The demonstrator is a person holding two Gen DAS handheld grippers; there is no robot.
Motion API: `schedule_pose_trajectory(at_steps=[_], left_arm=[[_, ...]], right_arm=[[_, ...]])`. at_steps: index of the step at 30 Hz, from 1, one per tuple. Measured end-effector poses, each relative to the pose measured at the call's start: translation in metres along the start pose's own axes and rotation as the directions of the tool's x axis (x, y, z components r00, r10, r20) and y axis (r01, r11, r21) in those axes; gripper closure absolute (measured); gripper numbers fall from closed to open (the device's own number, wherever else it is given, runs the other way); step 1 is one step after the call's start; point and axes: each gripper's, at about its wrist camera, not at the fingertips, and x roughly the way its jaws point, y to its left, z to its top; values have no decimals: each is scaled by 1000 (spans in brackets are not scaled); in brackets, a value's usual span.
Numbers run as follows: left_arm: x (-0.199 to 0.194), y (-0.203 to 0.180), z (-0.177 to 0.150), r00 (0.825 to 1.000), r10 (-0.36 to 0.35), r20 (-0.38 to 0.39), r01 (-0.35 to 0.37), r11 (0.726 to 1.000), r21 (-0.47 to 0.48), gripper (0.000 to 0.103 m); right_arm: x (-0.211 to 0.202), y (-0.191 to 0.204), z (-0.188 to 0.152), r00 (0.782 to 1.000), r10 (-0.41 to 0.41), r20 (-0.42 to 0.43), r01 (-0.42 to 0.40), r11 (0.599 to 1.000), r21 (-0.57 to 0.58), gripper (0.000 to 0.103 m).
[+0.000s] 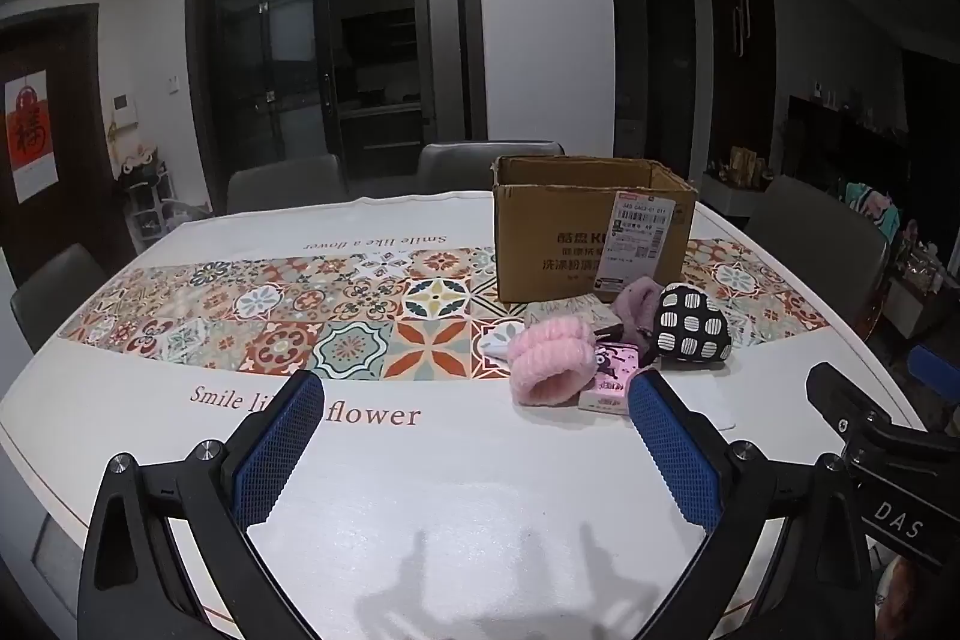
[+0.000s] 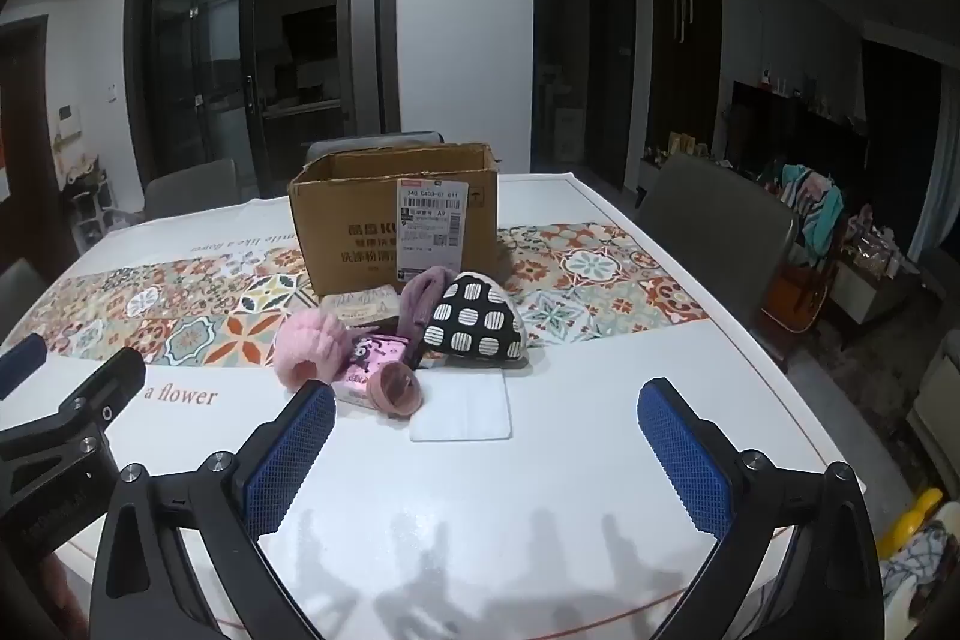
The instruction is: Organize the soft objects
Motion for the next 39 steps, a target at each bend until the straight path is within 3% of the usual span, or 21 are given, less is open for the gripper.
schedule_pose_trajectory(at_steps=[16,39], left_arm=[[-13,2,7,998,19,62,-20,1000,11,0],[-14,2,9,998,0,62,0,1000,4,0]], right_arm=[[-2,3,1,1000,1,29,-2,1000,21,0],[-9,-2,5,999,3,44,-4,1000,25,0]])
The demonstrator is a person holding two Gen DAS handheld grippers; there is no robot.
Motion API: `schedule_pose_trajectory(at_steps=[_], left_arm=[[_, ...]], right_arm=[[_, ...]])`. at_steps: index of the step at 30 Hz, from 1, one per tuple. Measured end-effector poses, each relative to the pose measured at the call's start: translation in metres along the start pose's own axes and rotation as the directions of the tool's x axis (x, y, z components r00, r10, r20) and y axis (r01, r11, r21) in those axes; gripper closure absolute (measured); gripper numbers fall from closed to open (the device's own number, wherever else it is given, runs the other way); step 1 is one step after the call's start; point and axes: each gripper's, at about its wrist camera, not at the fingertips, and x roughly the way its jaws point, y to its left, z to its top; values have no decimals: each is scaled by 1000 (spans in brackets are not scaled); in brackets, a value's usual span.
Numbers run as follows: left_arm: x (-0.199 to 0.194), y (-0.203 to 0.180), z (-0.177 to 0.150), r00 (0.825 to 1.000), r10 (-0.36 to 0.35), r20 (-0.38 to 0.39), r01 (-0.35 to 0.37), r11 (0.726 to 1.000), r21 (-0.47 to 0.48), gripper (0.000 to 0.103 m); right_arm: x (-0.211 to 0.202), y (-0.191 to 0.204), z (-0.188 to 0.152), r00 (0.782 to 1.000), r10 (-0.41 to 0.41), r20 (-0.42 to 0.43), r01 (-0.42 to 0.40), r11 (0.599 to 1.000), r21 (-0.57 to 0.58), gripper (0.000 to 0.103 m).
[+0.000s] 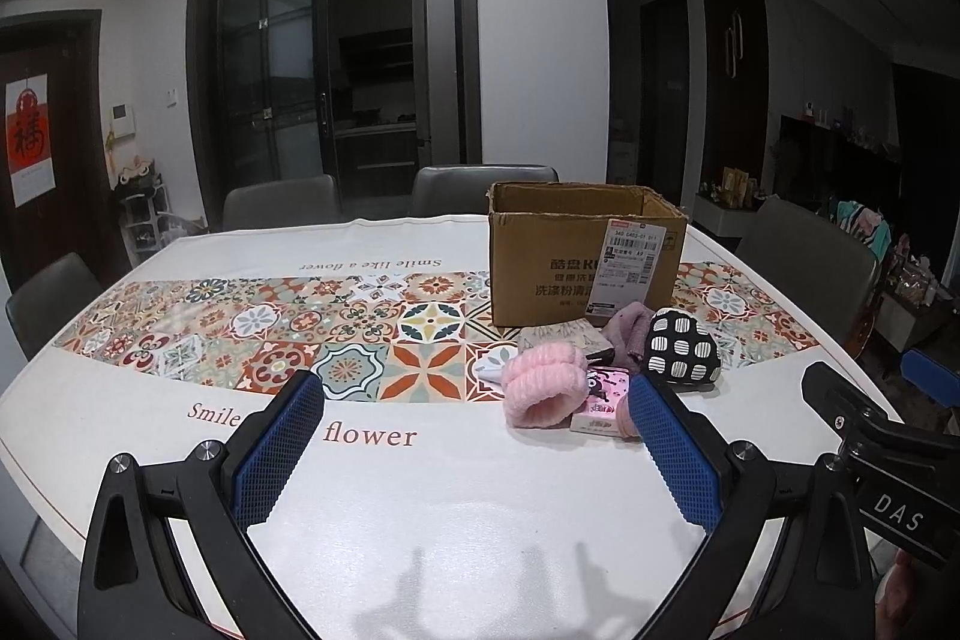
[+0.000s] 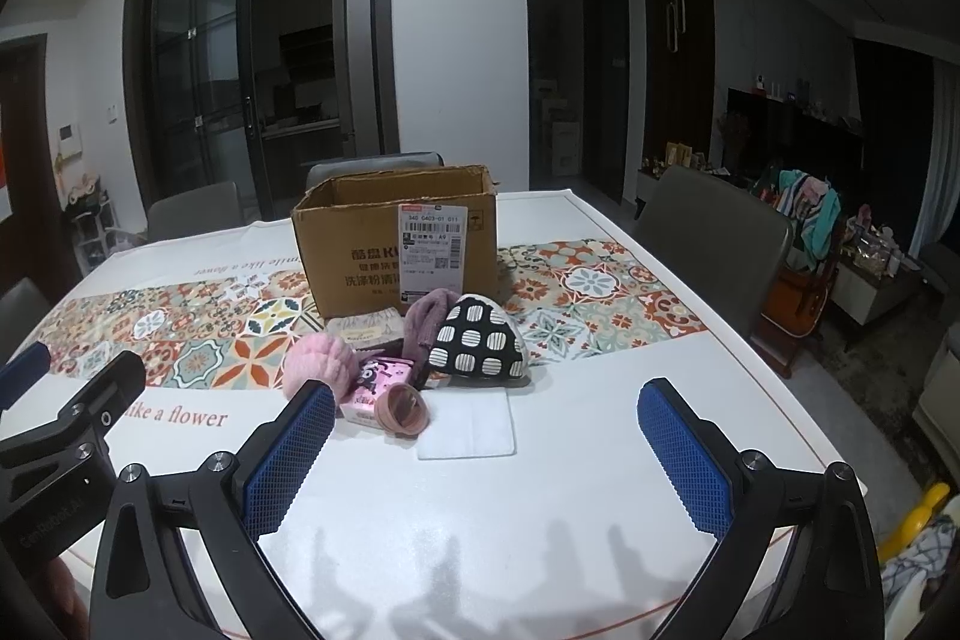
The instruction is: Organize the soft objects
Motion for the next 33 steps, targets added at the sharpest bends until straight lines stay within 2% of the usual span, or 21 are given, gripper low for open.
schedule_pose_trajectory(at_steps=[33], left_arm=[[1,2,-2,1000,6,-1,-6,1000,2,0]], right_arm=[[0,-3,1,1000,-16,8,16,1000,10,0]])
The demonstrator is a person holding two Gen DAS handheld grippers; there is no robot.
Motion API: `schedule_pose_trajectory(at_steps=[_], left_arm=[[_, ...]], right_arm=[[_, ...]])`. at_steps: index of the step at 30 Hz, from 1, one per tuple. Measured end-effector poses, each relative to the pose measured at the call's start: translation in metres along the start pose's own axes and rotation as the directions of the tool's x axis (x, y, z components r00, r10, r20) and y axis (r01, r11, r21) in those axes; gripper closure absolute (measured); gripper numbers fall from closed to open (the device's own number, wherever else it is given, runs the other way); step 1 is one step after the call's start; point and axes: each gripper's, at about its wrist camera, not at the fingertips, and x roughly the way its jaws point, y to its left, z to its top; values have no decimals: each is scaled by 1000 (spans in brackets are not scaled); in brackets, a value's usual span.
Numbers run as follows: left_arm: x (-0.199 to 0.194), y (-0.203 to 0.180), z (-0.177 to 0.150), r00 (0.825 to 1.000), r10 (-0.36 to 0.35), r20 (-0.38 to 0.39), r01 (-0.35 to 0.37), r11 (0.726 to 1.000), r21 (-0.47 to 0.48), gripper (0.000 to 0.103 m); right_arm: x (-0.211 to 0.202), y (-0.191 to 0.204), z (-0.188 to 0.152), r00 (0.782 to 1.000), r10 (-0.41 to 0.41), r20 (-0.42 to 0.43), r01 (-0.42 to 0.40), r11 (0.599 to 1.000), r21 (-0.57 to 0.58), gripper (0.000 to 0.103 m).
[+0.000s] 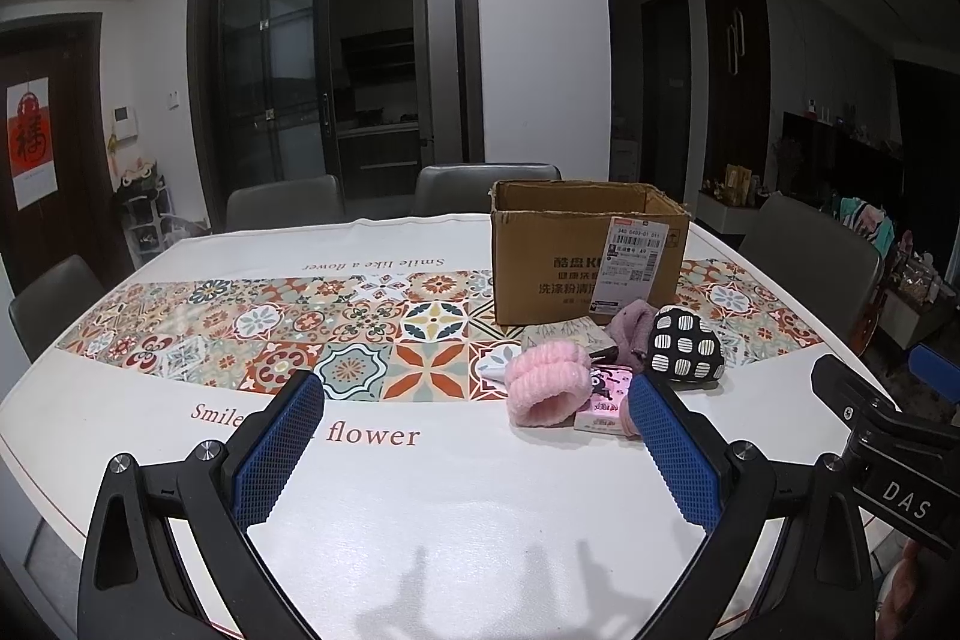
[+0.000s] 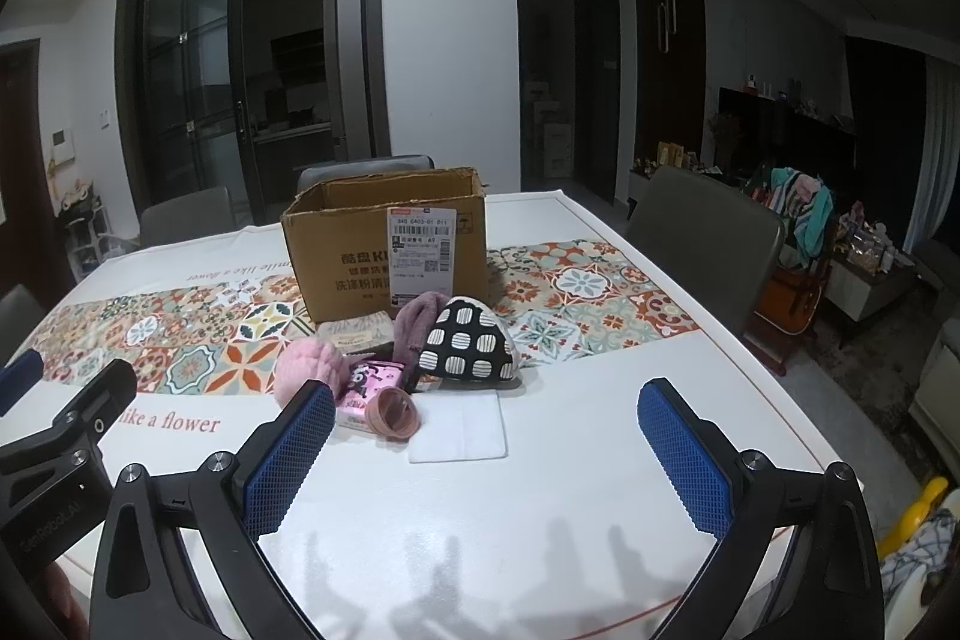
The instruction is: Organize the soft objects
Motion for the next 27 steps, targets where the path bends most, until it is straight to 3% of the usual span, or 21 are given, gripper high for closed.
schedule_pose_trajectory(at_steps=[20,27], left_arm=[[3,-3,-1,1000,-8,-10,8,1000,2,0],[12,-5,-4,998,-43,-37,43,999,8,0]], right_arm=[[0,0,0,1000,1,-2,-1,1000,2,0],[7,0,-5,1000,-3,-19,4,1000,5,0]])
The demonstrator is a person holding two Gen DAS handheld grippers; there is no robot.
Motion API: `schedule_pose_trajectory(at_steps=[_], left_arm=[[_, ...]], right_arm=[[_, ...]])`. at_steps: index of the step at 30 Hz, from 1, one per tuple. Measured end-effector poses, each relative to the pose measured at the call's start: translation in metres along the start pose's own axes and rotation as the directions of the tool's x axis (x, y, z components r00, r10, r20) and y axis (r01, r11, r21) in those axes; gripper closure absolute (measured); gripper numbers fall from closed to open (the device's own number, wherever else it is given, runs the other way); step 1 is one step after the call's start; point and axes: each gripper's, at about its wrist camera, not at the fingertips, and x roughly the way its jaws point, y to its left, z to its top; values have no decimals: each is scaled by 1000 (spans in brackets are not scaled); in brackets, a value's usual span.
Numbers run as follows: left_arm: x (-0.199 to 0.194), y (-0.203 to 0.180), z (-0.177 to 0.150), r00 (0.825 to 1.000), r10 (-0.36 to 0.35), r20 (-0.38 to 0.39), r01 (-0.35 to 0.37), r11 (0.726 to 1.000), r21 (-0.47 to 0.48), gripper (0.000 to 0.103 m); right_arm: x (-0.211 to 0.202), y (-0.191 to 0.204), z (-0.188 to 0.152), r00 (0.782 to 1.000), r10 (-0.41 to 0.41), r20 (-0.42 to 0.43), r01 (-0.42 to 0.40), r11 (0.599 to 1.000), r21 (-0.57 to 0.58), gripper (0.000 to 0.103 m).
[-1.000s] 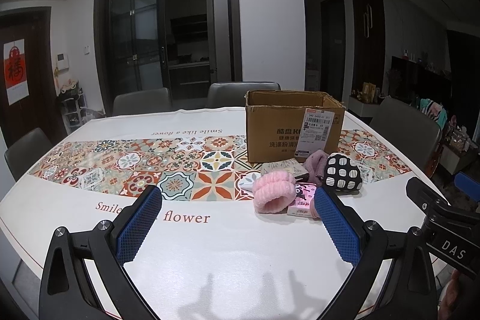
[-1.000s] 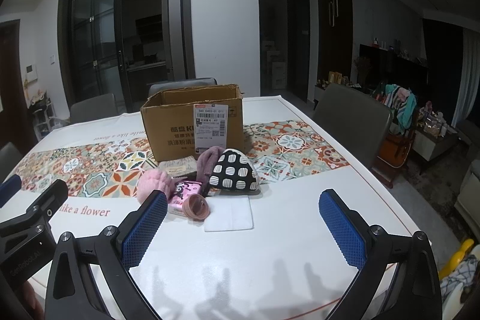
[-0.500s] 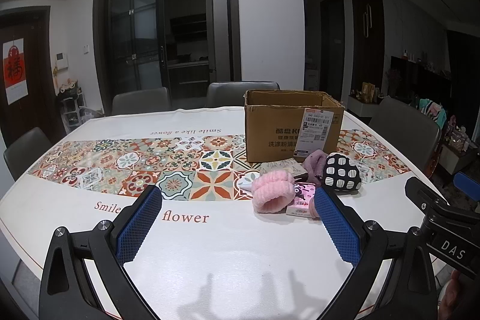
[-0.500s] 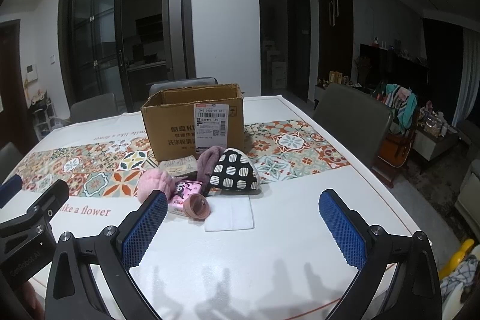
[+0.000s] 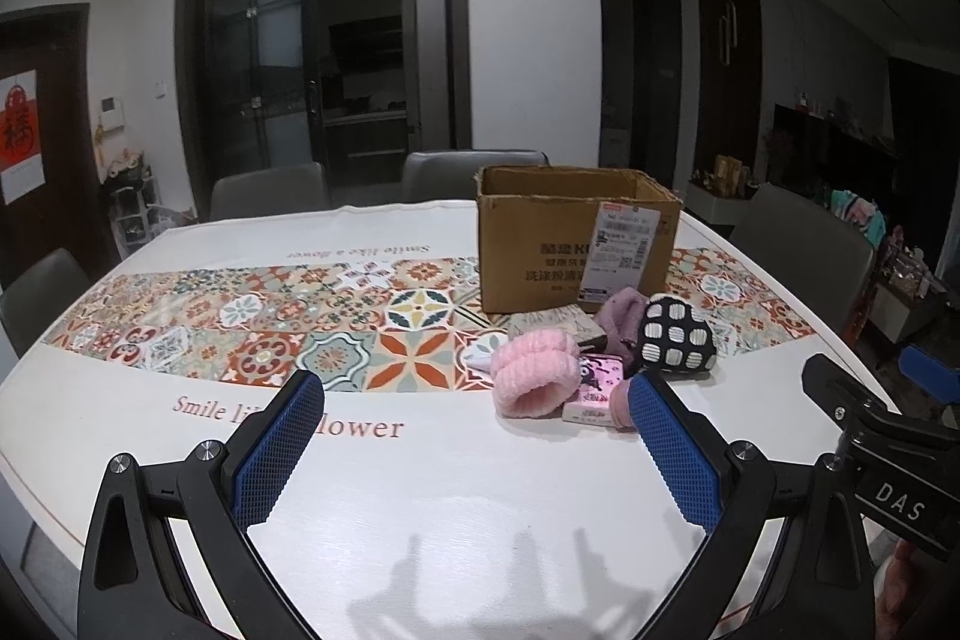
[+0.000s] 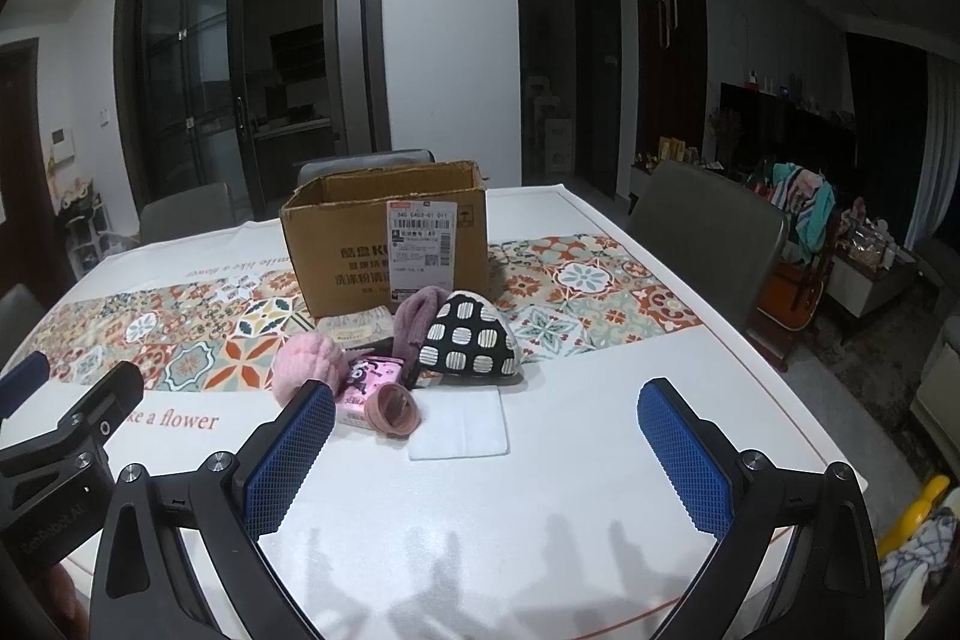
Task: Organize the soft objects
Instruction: 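Move the left gripper to the pink hair band while the right gripper approaches the white cloth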
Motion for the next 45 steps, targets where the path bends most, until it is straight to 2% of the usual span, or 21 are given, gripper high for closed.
schedule_pose_trajectory(at_steps=[9,24,34,45], left_arm=[[29,-7,-5,998,-40,-51,40,999,0,0],[97,-18,-4,993,-54,-102,56,998,14,0],[148,-26,-8,984,-65,-167,68,998,10,0],[175,-36,-10,976,-86,-200,95,995,35,1]], right_arm=[[28,-3,-5,999,-6,-51,6,1000,8,0],[96,-4,-14,989,-13,-150,15,1000,15,1],[141,1,-22,975,8,-223,-13,1000,-19,13],[172,5,-34,951,27,-308,-40,999,-35,24]])
